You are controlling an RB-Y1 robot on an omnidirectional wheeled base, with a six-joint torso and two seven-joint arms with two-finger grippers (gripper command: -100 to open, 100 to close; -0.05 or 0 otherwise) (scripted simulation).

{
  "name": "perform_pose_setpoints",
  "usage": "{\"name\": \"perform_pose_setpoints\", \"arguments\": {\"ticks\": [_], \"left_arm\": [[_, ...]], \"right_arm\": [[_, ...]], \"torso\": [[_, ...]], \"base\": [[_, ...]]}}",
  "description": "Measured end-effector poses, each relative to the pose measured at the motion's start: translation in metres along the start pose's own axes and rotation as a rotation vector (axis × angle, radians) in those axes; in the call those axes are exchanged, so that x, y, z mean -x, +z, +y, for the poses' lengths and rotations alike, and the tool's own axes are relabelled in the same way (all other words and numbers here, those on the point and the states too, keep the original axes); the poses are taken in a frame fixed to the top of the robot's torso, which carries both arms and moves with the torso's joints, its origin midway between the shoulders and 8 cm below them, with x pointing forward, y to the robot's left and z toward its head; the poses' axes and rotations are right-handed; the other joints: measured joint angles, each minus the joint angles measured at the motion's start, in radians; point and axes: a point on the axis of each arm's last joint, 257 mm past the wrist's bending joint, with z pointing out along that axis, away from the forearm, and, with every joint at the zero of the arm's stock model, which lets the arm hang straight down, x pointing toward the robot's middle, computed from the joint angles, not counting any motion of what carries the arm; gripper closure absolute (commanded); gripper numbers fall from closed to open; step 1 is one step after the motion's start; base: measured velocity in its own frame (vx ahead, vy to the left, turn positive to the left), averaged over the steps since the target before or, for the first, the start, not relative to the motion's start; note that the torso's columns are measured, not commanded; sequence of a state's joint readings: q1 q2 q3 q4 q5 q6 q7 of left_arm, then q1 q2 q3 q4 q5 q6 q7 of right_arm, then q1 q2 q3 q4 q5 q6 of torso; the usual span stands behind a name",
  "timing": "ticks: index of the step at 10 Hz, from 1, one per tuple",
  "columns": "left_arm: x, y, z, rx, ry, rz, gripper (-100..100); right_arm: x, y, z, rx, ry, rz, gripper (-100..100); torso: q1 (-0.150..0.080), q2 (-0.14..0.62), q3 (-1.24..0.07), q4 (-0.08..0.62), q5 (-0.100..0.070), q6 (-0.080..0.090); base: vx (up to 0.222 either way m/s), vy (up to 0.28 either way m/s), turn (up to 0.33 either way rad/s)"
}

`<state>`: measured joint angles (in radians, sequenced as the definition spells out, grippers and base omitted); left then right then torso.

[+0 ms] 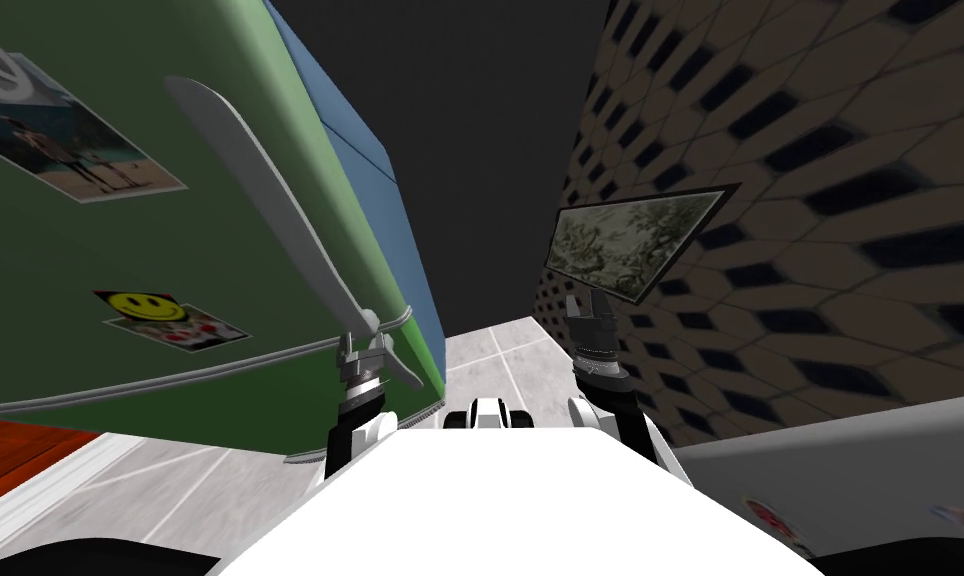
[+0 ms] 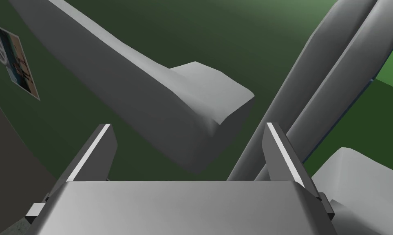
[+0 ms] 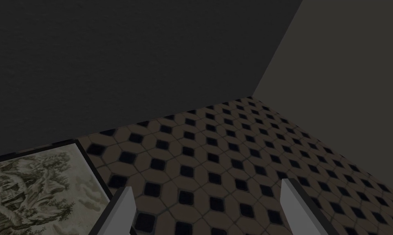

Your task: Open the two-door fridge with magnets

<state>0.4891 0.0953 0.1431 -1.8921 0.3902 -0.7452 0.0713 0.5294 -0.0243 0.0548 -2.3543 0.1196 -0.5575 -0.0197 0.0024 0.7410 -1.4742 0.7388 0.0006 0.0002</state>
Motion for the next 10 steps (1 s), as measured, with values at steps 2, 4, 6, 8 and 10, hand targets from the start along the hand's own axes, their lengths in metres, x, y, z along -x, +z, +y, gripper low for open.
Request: {"name": "perform_pose_setpoints", "arguments": {"ticks": [2,4,6,8,10], "left_arm": [[0.004,-0.005,0.001,-0.005,-0.019,-0.047,-100],[0.006,-0.011,0.003,-0.008,-0.038,-0.089,-100],[0.006,-0.009,0.0,-0.01,-0.039,-0.09,-100],[0.007,-0.005,-0.007,-0.009,-0.039,-0.09,-100],[0.006,-0.001,-0.012,-0.007,-0.04,-0.089,100]], "right_arm": [[0.0,0.0,0.0,0.0,0.0,0.0,0],[0.0,0.0,0.0,0.0,0.0,0.0,0],[0.0,0.0,0.0,0.0,0.0,0.0,0],[0.0,0.0,0.0,0.0,0.0,0.0,0],[0.0,0.0,0.0,0.0,0.0,0.0,0]], "torso": [[0.002,0.0,0.0,0.0,0.001,0.0],[-0.002,-0.003,-0.002,-0.001,0.0,0.0],[-0.002,-0.005,-0.003,-0.001,-0.001,0.0],[-0.002,-0.005,-0.003,-0.001,0.0,0.0],[-0.003,-0.001,-0.001,0.0,-0.001,0.0]], "base": [[-0.004,-0.001,0.006],[-0.001,0.004,0.002],[0.037,0.018,0.005],[0.065,0.016,0.005],[-0.004,-0.002,-0.001]]}}
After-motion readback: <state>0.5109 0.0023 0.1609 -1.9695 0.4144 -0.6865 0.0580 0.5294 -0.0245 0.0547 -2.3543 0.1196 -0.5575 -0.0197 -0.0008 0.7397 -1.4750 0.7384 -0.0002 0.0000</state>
